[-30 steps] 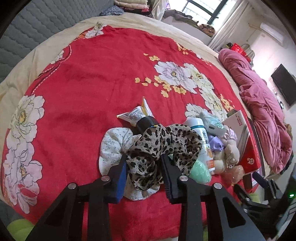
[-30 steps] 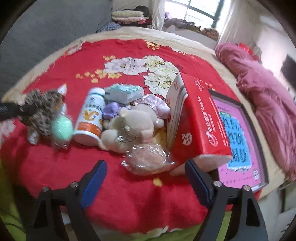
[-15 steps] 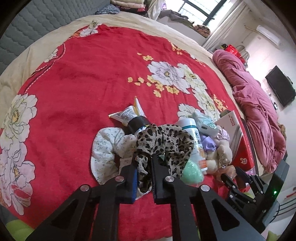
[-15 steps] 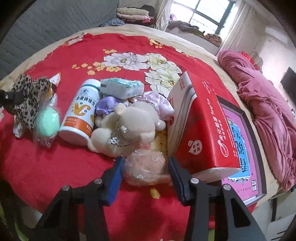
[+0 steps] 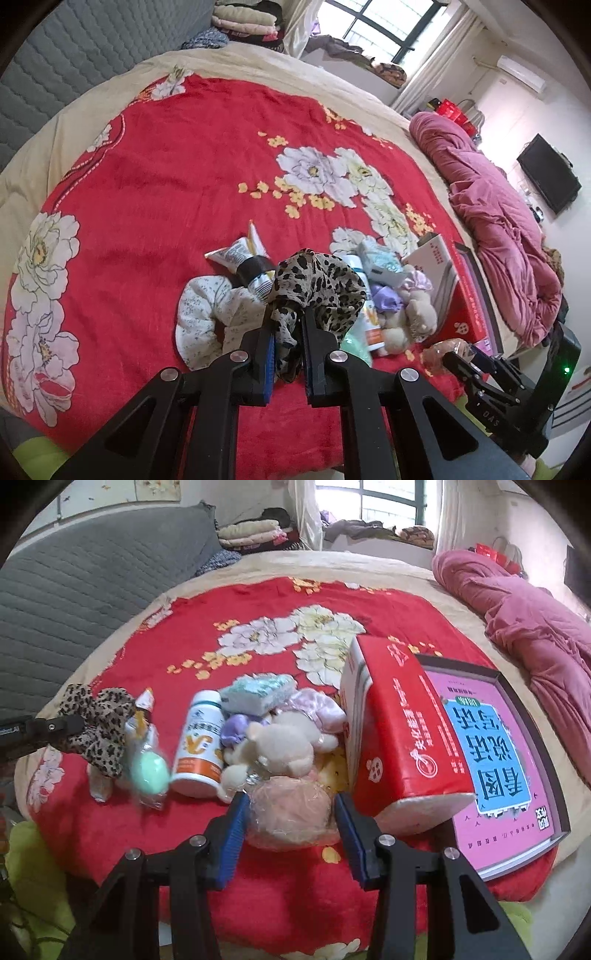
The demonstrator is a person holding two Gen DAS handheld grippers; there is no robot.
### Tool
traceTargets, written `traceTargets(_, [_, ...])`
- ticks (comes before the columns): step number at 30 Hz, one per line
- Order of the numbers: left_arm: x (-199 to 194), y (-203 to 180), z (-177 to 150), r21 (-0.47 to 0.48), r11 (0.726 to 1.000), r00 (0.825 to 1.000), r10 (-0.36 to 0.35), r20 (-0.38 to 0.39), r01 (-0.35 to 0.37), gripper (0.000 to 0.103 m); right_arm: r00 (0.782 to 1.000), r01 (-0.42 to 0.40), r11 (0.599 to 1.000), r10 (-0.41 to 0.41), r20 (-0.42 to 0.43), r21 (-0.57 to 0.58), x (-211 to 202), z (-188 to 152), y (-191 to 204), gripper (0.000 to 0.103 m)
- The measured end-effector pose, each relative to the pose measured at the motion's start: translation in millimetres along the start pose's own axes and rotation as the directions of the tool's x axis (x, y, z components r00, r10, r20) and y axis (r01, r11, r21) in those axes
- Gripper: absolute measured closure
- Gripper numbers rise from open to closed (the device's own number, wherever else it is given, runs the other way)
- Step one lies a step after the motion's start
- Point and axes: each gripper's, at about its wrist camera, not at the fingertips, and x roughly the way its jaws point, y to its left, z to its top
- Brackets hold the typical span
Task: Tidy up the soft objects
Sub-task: 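Carry the scrunchie and peach ball with both grippers over the pink book tray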
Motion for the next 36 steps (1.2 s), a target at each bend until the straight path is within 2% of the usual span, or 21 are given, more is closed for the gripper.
traceTargets(9, [-20.0, -29.6, 4.1, 0.061, 0.998, 0.999, -0.034, 0.033, 0.031, 0.091, 0.996, -0.020, 1.000, 0.020, 0.091, -0.002, -33.4, 12.8, 2.2, 0.055])
traceTargets(15, [-27.2, -57.2, 6.6, 0.109, 0.993, 0.999, -0.041, 0.031, 0.038, 0.091, 0.992, -0.035, 0.998, 0.028, 0.122, 0.049, -58.1, 20.5, -14.4, 0.055])
traceTargets(26, [-22.4, -126.4, 14.6, 0.215, 0.974, 0.997, -0.077, -0.001, 0.075, 0.091, 0.987, -0.011, 0.980, -0.021, 0.160, 0.197, -102.4, 22.4, -83.1, 0.055])
traceTargets(36, [-2.5, -200.3, 4.0, 0.267, 0.945, 0.982, -0.173, -0.074, 0.186, 0.091, 0.979, 0.047, 0.940, -0.110, 0.171, 0.337, -124.0, 11.2, -156.9, 0.055])
